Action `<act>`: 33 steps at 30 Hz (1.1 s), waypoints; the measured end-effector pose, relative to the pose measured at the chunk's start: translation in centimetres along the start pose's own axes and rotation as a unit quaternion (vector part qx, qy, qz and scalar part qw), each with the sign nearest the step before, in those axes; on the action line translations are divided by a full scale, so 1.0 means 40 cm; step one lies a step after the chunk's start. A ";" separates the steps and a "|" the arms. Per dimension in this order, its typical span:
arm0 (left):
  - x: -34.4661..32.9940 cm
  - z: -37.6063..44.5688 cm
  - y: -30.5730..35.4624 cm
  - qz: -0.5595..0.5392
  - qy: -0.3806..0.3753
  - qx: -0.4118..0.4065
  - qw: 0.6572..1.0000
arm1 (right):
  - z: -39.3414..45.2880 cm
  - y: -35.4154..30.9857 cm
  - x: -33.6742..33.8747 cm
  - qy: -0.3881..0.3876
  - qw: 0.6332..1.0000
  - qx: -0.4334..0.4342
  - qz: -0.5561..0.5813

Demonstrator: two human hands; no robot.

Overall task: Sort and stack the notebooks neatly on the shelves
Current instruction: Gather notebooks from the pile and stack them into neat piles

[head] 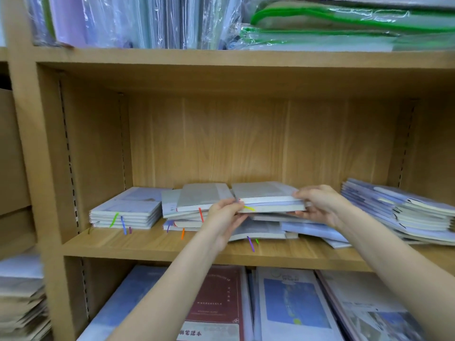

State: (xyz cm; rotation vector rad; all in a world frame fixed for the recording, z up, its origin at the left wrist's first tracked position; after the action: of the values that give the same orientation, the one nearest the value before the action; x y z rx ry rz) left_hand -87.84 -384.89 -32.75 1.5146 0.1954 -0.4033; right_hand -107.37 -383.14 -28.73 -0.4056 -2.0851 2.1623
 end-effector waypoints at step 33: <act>0.252 0.053 0.149 0.687 0.171 -0.261 0.656 | 0.111 -0.035 -0.114 0.021 0.896 0.198 -0.398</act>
State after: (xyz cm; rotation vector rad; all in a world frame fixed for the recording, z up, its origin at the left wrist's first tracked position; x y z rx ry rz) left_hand -76.62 -388.33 -30.81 0.7749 -0.5297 1.1021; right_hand -104.35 -388.54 -26.71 0.3833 -1.3479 1.9177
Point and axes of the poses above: each hand's wrist, its own z-axis towards the middle knuckle, its own x-axis out of the back of the hand, y = z × x, the point moved 5 cm from there along z, towards the middle knuckle, and after that the axes turned 7 degrees about z, right-handed, at the moved point
